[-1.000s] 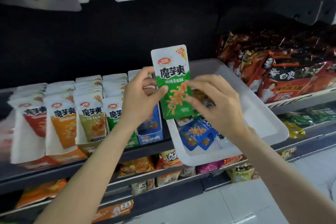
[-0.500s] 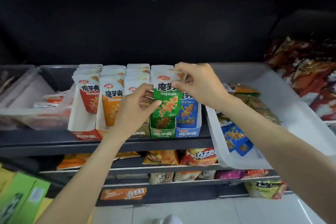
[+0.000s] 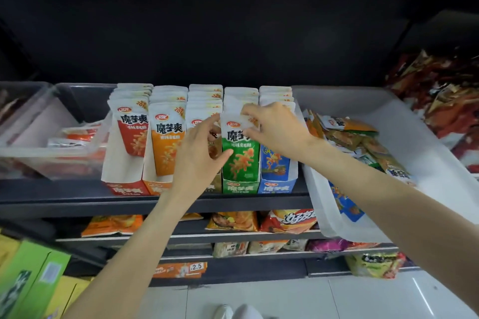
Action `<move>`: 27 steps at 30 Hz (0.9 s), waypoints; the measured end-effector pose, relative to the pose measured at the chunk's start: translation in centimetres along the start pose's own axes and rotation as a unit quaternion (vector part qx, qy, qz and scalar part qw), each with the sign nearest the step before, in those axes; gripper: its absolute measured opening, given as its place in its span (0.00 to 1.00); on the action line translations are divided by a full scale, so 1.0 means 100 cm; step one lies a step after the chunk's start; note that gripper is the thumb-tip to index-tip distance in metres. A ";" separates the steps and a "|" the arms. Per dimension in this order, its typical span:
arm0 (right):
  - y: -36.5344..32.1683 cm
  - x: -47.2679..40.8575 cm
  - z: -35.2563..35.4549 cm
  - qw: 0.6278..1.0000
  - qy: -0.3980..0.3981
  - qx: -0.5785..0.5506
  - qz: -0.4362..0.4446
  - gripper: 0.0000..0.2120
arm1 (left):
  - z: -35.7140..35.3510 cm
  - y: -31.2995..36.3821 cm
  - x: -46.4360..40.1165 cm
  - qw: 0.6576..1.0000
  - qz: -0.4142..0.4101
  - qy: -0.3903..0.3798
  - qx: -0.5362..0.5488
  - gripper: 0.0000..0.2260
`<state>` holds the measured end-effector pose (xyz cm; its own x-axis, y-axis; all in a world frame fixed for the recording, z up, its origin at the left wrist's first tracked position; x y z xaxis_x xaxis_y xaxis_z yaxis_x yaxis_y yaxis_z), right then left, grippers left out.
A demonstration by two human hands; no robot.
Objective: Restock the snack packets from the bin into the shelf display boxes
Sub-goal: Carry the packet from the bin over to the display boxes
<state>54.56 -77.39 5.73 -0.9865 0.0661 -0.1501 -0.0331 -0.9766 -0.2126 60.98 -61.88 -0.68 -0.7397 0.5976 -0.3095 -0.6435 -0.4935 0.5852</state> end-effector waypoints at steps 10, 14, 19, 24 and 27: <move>0.018 0.011 -0.001 0.998 0.058 0.023 -0.012 0.21 | -0.003 0.010 -0.009 0.990 -0.050 0.069 -0.116 0.21; 0.055 0.063 0.027 0.987 0.139 -0.074 -0.026 0.14 | 0.004 0.041 -0.004 0.980 -0.151 0.116 -0.063 0.17; 0.127 0.143 0.043 0.984 0.072 -0.081 -0.139 0.06 | -0.016 0.101 -0.005 0.949 -0.314 -0.024 0.021 0.13; 0.161 0.162 0.024 0.978 -0.133 0.088 -0.134 0.11 | -0.065 0.145 -0.021 0.929 -0.332 -0.148 -0.063 0.18; 0.174 0.148 0.011 0.944 -0.184 0.255 -0.102 0.13 | -0.090 0.167 -0.037 0.911 -0.354 -0.175 -0.119 0.17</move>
<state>39.20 -93.60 0.91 -0.9372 0.2789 0.2092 -0.2080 -0.9289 0.3065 51.16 -77.97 3.51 -0.0404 0.9635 -0.2646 -0.9902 -0.0031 0.1399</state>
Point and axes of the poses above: each hand's wrist, its own x-axis away from the middle knuckle, its own z-axis out of the back of the hand, y = z × x, the point moved 2 cm from there along -x, towards the middle knuckle, and after that the axes turned 5 degrees about -y, right-handed, at the moved point
